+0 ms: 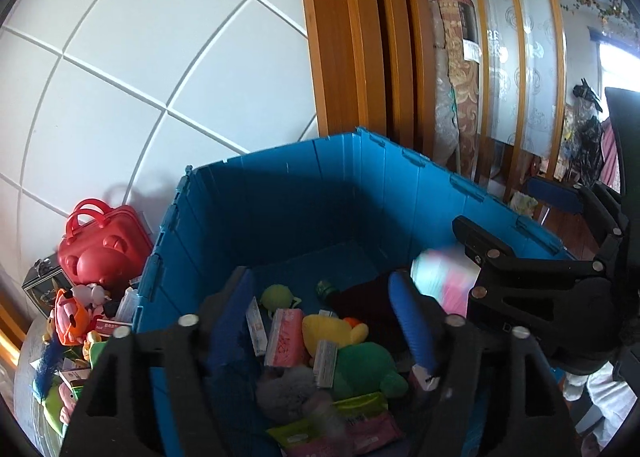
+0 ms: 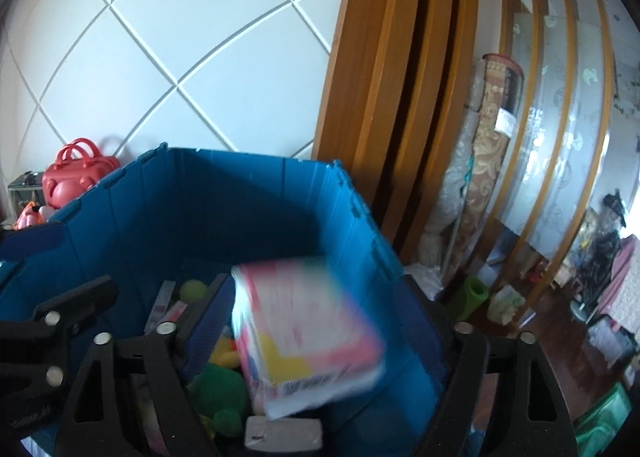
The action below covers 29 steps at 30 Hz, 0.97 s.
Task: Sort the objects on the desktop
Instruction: 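Open both grippers to drop the box and pad pack into the crate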
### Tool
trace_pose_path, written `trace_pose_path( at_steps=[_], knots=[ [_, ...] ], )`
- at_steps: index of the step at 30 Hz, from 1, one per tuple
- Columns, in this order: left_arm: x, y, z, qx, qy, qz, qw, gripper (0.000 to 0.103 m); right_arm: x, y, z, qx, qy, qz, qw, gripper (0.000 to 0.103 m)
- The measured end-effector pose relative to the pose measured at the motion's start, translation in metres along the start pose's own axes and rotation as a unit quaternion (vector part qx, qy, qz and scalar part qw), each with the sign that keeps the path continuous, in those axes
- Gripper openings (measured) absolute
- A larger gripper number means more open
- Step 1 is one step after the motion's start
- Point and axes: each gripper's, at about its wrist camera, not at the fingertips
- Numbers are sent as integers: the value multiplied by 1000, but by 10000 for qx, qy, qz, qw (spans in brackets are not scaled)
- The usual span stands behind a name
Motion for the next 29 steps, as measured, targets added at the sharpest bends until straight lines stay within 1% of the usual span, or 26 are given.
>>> trace_pose_path(
  at_steps=[3,4,5,8,11,13,15,19,23,26,29],
  knots=[
    [-2,3,0,-47,-15,72,10000,78,-3,-1,1,48,-34,22,10000,92],
    [-3,5,0,-81,-23,90,9999,79,-6,-2,0,52,-75,-6,10000,99],
    [-5,7,-1,-134,-32,124,9998,81,-8,-3,0,49,-127,-51,9999,103],
    [-7,12,-4,-221,34,241,9995,81,-20,-5,0,68,-280,-108,9995,103],
    [-12,17,-7,-313,13,168,9994,81,-31,-6,0,103,-337,-145,9993,103],
    [-15,20,-9,-336,22,202,9992,81,-34,-7,0,153,-279,-89,9995,103],
    [-20,22,-11,-308,12,236,9992,81,-37,-8,0,275,-127,63,9995,103],
    [-27,31,-13,-452,34,60,9990,81,-41,-8,0,451,180,221,9986,103],
    [-36,37,-15,-447,-62,175,9988,81,-48,-5,1,496,185,244,9983,103],
    [-39,41,-16,-483,-52,150,9987,81,-51,-1,0,471,194,265,9984,103],
    [-42,42,-17,-459,-93,213,9987,81,-52,3,-1,465,227,269,9983,103]
  ],
)
Point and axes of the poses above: each gripper's, at about its wrist camera, not at the fingertips, and x roughly the way its jaws point, y to its left, z to its top, and after that the axes turned 3 degrees about -y, right-handed
